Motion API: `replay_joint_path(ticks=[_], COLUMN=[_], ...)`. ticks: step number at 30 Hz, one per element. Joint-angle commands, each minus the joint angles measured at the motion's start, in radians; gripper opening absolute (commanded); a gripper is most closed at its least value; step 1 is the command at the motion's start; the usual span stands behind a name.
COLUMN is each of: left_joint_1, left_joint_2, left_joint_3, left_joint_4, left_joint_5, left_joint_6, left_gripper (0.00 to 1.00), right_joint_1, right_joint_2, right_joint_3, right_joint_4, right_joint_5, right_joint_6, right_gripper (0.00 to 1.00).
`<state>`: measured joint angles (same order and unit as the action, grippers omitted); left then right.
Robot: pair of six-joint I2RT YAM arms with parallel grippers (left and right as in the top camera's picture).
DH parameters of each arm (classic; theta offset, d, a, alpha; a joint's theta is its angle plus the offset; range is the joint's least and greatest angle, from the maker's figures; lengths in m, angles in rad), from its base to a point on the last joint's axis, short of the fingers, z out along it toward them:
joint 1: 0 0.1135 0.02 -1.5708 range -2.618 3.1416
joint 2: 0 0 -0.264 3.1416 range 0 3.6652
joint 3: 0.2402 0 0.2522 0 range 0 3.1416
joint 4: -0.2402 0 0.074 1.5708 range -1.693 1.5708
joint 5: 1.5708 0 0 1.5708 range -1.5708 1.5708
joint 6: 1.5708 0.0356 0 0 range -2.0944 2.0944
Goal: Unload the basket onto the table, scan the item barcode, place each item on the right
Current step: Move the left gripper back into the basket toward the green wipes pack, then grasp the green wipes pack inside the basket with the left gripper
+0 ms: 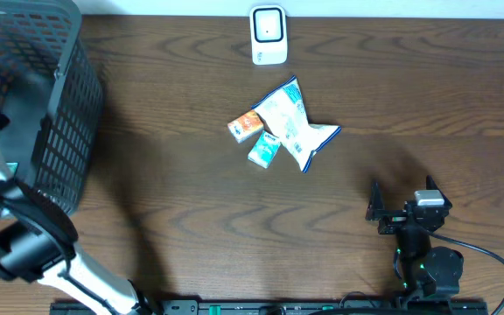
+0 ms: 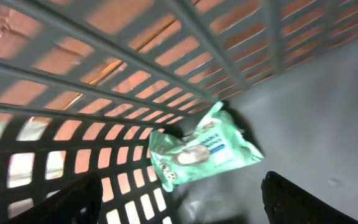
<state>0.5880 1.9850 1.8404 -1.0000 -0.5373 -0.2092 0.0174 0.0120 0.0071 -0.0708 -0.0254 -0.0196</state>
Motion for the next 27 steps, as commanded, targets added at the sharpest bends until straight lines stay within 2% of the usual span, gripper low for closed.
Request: replay_joint_path(ticks=[1,10,13,18,27], left_joint_1=[0.002,0.003,0.003,0.003,0.003], left_joint_2=[0.058,0.161,0.187,0.195,0.196], left_joint_3=[-0.004,-0.006,-0.008,-0.046,-0.108], left_joint_4=[-0.010,-0.009,-0.011,0.011,0.080], left_joint_5=[-0.107,-0.108,-0.107,-0.106,-0.099], left_joint_6=[-0.051,-0.063,-0.105,-0.165,-0.171], left_gripper=[0.80,0.76,0.76,0.76,0.76], right_joint_1=[0.003,0.003,0.003,0.003,0.003], right_joint_2=[-0.005,-0.005,-0.005,-0.005,-0.005], right_joint_3=[-0.002,-0.002,-0.002,-0.002,-0.002], right_joint_4=[-0.004,-0.004,-0.004,-0.005,-0.005], right_joint_5=[0.008,0.008,0.008,0.008,0.008], right_joint_6=[-0.012,-0.011,-0.012,-0.011,-0.012], right_gripper=[0.99,0.99,0.99,0.99,0.99])
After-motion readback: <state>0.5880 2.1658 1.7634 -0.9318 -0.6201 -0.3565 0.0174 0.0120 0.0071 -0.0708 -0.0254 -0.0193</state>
